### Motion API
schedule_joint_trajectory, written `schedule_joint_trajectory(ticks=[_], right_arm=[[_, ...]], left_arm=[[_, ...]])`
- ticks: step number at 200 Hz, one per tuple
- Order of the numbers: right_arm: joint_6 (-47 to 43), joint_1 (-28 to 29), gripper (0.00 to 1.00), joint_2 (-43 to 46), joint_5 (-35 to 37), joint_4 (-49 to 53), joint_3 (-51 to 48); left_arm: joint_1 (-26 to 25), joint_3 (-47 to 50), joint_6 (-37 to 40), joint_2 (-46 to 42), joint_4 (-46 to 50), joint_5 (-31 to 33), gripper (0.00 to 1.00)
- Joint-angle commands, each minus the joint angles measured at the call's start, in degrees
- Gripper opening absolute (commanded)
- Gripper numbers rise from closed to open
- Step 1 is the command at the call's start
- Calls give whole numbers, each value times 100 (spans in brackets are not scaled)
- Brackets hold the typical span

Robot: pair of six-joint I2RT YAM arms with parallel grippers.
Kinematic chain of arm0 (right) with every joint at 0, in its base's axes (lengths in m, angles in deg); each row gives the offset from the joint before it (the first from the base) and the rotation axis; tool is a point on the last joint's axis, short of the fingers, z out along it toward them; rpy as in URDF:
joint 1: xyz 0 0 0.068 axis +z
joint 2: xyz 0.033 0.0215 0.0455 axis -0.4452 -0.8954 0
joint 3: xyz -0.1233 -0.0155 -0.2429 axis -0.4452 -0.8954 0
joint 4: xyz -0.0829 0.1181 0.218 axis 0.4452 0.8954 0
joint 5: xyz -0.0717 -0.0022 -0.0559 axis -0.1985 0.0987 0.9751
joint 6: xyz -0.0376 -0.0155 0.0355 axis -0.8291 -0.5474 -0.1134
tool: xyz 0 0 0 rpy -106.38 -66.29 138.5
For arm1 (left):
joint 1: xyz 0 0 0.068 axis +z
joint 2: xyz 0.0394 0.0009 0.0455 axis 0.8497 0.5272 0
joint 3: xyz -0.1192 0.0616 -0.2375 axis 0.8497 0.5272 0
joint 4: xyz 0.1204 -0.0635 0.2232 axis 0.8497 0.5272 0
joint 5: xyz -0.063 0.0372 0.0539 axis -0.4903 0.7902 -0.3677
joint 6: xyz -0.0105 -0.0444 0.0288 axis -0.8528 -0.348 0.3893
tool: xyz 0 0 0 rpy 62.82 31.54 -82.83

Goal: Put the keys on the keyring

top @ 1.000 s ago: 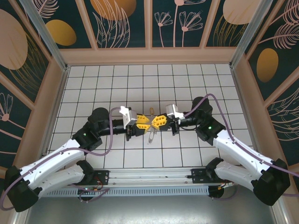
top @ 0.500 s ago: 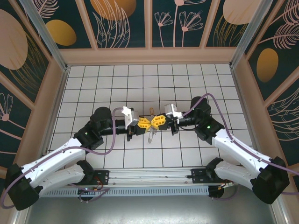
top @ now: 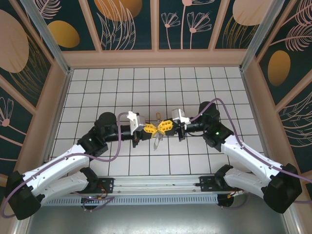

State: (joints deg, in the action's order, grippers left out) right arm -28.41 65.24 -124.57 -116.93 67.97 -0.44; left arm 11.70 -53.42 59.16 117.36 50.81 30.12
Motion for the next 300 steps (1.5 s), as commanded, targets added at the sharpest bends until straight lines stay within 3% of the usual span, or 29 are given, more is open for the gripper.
schedule_joint_trajectory(ticks=[1,23,37,72,111,132,149,179,193,205,241,300], right_arm=[[-115,167,0,62,104,-22,-134],[-33,180,18,185,352,-79,-203],[22,188,21,288,558,-67,-241],[-92,261,7,442,1201,419,-192],[-250,520,10,570,1918,953,-45],[-312,549,0,524,2116,1126,60],[-342,557,0,487,2198,1179,92],[-307,558,0,663,1913,851,-93],[-211,558,0,786,1626,517,-232],[-75,558,0,867,1377,148,-380],[144,558,0,672,846,-321,-471],[553,575,0,610,627,-1497,-851]], left_arm=[[-36,-45,-47,-111,-597,155,0],[-35,-54,59,-138,-449,342,0],[-32,-74,134,-146,-297,488,0],[-37,-239,307,-154,132,612,0],[-36,-492,533,-81,692,752,0],[-34,-520,528,-50,700,701,0],[-34,-511,520,-55,691,698,0],[-30,-429,435,-126,596,552,0],[-36,-350,348,-170,429,418,15],[-35,-293,290,-190,296,348,20],[-30,-278,228,-146,162,191,22],[-36,-220,212,-112,133,145,15]])
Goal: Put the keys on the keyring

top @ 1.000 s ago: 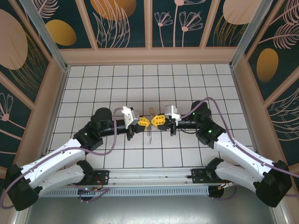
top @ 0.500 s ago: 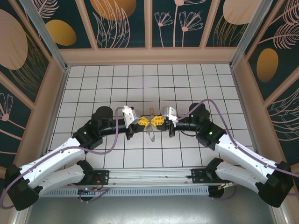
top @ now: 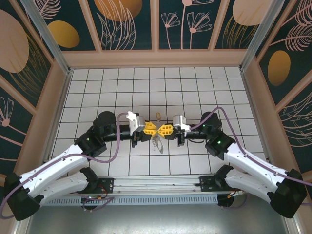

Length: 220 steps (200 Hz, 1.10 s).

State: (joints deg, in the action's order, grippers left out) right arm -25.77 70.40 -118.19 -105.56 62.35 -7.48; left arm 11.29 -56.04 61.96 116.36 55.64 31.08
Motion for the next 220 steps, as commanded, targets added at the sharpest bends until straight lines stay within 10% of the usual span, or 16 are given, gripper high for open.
schedule_joint_trajectory(ticks=[1,53,72,93,136,220], right_arm=[[294,60,0,-35,-518,-962,-150],[185,91,0,-92,-243,-684,-22],[-124,192,31,32,690,292,192],[-437,426,43,84,2067,1373,461],[-591,1025,39,183,3518,2486,814],[-734,1413,28,-84,3649,2797,1329]], left_arm=[[5,42,-67,-11,-348,50,14],[7,-7,31,-93,-225,236,0],[7,-113,199,-194,83,556,0],[10,-367,407,-153,602,797,0],[8,-803,660,42,1417,974,0],[8,-1499,1099,463,2887,1217,0]])
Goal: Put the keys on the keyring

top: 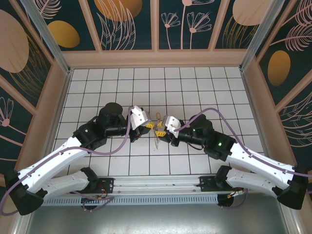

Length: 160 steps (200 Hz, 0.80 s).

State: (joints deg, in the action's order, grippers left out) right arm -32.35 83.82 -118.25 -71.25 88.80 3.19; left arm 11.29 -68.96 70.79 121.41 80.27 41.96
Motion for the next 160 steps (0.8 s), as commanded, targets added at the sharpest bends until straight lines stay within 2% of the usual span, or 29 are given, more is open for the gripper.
schedule_joint_trajectory(ticks=[1,45,136,149,160], right_arm=[[-78,71,27,-82,222,162,264],[-227,71,26,-349,234,191,449],[-405,54,27,-951,-64,462,713],[-432,54,21,-947,-133,450,705],[-446,54,13,-939,-157,417,687]], left_arm=[[11,-206,226,-41,433,134,0],[11,-206,390,-94,670,98,0],[7,-205,412,-147,564,70,0],[6,-205,404,-155,591,83,0],[9,-207,409,-162,609,101,0]])
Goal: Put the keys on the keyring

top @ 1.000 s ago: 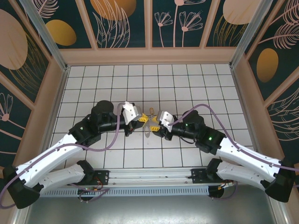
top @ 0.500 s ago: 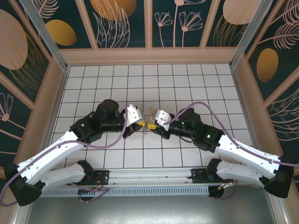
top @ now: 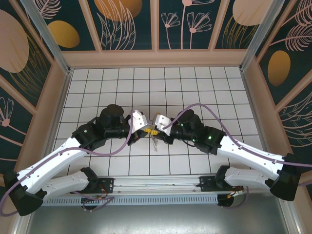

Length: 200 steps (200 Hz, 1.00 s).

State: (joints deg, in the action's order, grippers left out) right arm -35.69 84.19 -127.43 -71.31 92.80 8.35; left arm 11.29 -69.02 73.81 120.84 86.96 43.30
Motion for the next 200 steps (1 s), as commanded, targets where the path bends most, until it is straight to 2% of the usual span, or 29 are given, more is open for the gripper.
schedule_joint_trajectory(ticks=[1,11,35,54,69,105,136,158,200], right_arm=[[-109,21,12,-22,-148,17,171],[-121,21,0,-13,-142,-8,154],[-167,7,0,60,-149,-49,81],[-139,-6,0,336,-370,-271,-109],[-32,-69,0,684,-830,-630,-382],[349,-249,0,1305,-1872,-1774,-1106],[1016,-379,0,1259,-2484,-3328,-1701],[1474,-409,0,1077,-2739,-4479,-2038],[1770,-503,0,1027,-2827,-5284,-2262]], left_arm=[[7,-200,104,-106,-59,-30,0],[7,-200,85,-124,-57,-19,0],[5,-199,-34,-196,-221,-54,0],[5,-101,-282,-349,-508,48,31],[5,88,-486,-606,-826,-4,40],[7,711,-960,-1370,-1672,-402,38],[5,765,-1188,-1356,-1711,-743,32],[5,970,-1298,-1496,-1920,-899,30],[7,1125,-1392,-1619,-2244,-1123,32]])
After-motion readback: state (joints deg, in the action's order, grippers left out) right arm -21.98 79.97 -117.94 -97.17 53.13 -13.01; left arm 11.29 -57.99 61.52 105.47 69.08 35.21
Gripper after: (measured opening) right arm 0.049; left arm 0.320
